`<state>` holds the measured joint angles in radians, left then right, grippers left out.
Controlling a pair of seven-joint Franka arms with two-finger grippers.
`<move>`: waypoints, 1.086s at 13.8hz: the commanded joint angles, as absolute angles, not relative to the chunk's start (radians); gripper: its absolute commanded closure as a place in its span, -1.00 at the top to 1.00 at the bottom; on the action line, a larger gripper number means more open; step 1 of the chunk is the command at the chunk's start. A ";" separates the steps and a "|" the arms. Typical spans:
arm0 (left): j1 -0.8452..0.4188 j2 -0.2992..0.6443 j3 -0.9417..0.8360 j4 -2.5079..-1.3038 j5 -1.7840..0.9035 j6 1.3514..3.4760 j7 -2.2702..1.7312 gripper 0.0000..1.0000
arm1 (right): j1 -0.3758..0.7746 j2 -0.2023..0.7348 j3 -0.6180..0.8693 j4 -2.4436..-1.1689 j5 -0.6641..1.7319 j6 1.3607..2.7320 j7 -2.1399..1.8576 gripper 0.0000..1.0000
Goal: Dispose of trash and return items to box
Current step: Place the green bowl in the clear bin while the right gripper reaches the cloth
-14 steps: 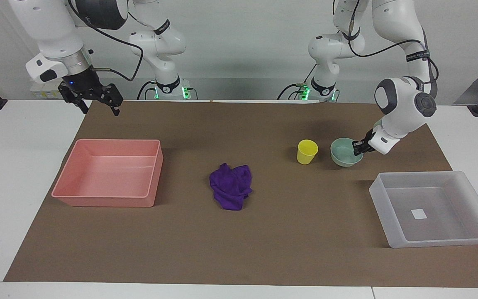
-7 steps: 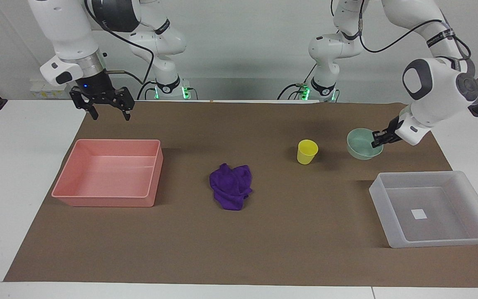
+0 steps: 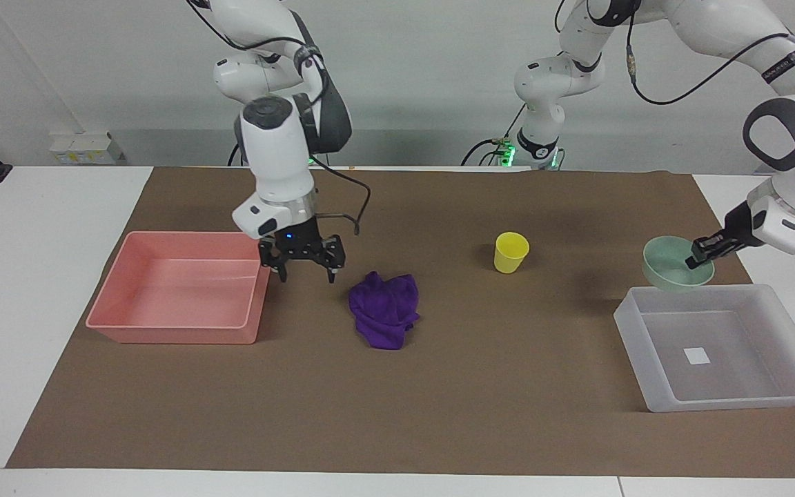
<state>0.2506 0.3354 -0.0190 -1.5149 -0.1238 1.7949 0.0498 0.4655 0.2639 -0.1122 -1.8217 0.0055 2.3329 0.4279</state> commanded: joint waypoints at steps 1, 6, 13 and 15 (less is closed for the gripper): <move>0.268 0.468 -0.026 -1.420 -0.135 1.932 0.057 -1.00 | 0.504 0.349 -0.115 -1.807 0.054 2.445 0.420 1.00; 0.275 0.595 -0.026 -1.424 -0.135 2.144 0.058 -1.00 | 0.571 0.474 -0.115 -1.801 0.055 2.614 0.393 1.00; 0.262 0.620 -0.026 -1.436 -0.126 2.181 0.054 1.00 | 0.587 0.479 -0.117 -1.838 0.041 2.565 0.394 -1.00; 0.261 0.618 -0.026 -1.428 -0.121 2.181 0.057 1.00 | 0.592 0.471 -0.120 -1.810 0.038 2.502 0.449 -1.00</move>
